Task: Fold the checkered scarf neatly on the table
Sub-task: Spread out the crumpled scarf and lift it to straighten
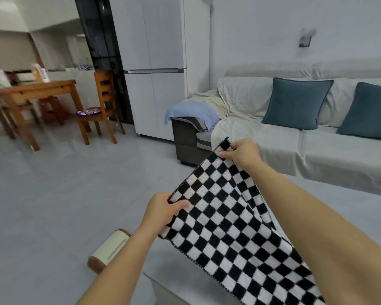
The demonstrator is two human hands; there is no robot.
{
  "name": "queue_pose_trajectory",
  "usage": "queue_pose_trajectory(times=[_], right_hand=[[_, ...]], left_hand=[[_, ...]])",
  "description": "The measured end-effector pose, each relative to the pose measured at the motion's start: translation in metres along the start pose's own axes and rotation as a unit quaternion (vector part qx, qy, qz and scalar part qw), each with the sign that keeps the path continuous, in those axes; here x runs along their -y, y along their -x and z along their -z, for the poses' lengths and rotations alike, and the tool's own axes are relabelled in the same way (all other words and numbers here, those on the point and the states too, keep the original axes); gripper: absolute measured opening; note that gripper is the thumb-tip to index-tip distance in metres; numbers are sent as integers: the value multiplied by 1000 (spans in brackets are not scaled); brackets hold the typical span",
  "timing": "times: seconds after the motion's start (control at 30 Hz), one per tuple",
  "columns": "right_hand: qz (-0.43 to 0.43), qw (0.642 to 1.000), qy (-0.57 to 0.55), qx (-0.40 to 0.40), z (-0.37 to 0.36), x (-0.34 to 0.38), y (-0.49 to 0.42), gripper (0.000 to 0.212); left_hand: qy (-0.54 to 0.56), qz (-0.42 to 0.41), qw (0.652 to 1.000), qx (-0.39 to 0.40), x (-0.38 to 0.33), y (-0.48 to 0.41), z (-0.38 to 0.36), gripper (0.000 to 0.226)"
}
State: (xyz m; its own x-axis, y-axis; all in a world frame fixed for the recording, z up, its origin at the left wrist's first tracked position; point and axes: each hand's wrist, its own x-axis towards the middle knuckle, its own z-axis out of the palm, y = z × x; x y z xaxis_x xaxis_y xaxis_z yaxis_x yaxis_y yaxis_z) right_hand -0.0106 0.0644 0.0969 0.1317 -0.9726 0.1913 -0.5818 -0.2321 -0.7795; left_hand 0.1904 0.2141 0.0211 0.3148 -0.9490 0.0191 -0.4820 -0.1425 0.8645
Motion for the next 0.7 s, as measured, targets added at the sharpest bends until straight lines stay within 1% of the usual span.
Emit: queue_pose_trajectory(times=[0.13,0.23,0.33,0.4,0.43,0.5,0.53,0.6,0.63,0.67,0.7], right_hand=[[19,997,71,21,-46,-18,-8,58],[6,989,137,46,-70,-40,-15,55],[-29,982,174,69,-90,-71,-25,52],[-45,978,186,80,-103,-90,-31,52],[-51,976,193,88,-111,-99,-34,50],[-52,972,206,96,-127,-114,-37,46],[-47,972,210,97,-135,-121,-38,44],[-38,969,220,102,-150,-133,-36,39],[-34,967,229,106,-156,-136,-34,33],[-25,964,244,104,-160,-140,-31,26],[-15,960,263,95,-165,-145,-28,30]], left_hand=[[6,61,998,6,42,-18,-1,33],[6,92,995,36,72,-28,-17,31],[-6,109,993,47,94,-37,-40,31],[-53,102,993,29,106,-40,-55,32],[-87,85,993,10,110,-40,-61,30],[-146,43,988,-29,116,-36,-71,9],[-160,30,985,-49,121,-34,-77,24],[-163,14,986,-44,134,-31,-90,63],[-178,9,984,-26,140,-29,-96,75],[-208,0,978,-6,143,-28,-102,83],[-251,-12,968,7,147,-26,-108,86]])
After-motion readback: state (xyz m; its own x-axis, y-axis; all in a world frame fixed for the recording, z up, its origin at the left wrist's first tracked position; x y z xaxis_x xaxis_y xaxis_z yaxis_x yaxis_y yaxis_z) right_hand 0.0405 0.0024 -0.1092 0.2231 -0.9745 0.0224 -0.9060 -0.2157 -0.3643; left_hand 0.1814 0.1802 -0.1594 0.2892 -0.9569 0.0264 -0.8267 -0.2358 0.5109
